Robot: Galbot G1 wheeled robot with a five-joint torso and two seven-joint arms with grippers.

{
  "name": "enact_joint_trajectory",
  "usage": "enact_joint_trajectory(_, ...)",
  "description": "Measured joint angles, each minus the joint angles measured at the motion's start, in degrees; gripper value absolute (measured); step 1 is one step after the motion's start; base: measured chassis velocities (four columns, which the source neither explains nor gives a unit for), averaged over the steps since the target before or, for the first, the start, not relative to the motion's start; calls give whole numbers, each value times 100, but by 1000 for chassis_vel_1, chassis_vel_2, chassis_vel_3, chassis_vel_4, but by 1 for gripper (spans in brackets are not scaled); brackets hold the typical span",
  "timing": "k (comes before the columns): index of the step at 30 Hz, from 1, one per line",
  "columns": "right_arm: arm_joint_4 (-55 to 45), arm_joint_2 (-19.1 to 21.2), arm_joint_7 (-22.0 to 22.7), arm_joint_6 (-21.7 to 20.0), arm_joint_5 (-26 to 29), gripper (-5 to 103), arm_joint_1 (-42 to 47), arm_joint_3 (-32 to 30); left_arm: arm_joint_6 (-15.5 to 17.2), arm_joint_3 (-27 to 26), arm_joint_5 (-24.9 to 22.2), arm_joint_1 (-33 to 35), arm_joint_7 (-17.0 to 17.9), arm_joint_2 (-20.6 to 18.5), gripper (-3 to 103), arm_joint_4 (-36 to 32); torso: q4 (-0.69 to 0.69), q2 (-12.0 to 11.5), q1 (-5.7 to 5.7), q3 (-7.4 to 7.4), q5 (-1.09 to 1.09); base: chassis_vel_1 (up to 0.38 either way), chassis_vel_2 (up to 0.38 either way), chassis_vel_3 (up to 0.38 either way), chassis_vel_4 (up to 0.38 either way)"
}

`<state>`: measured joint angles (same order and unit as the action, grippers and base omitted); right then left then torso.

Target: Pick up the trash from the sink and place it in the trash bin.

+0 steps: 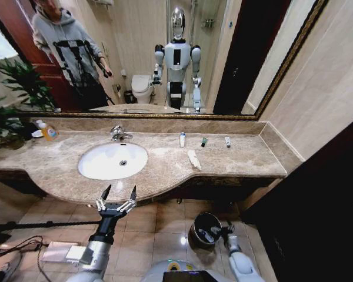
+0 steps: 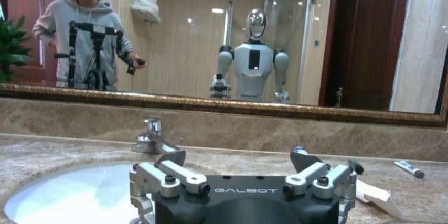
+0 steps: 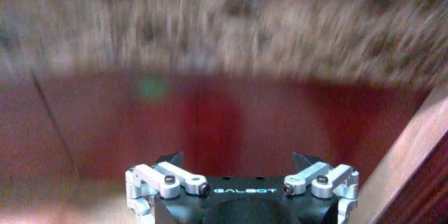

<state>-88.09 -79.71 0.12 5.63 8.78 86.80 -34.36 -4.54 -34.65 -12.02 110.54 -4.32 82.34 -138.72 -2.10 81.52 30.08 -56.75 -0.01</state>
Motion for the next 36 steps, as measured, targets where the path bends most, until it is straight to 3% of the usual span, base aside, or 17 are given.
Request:
enact_joint_trajectory(2, -1005, -41, 63, -245, 230, 100, 394, -160, 0, 0, 0, 0, 1, 1, 100, 0, -1, 0, 0, 0, 0, 0, 0, 0, 0)
enact_joint_trajectory(7, -2406, -106, 171, -560, 583, 100, 980, -487, 0, 0, 0, 0, 0, 1, 100, 0, -1, 0, 0, 0, 0, 0, 0, 0, 0)
enact_joint_trajectory(15, -3849, -154, 223, -935, 716, 100, 1318, -451, 0, 0, 0, 0, 0, 0, 100, 0, 0, 0, 0, 0, 0, 0, 0, 0, 0)
enact_joint_trajectory(25, -3926, 65, 202, -1460, 524, 100, 328, 221, 0, 0, 0, 0, 0, 0, 100, 0, -1, 0, 1, -1, 0, 0, 0, 0, 0)
enact_joint_trajectory(36, -2821, 533, 101, -1789, 729, 100, -1125, 1187, 0, 0, 0, 0, -1, 0, 100, 0, -1, -1, 1, -1, 0, 0, 0, 0, 0)
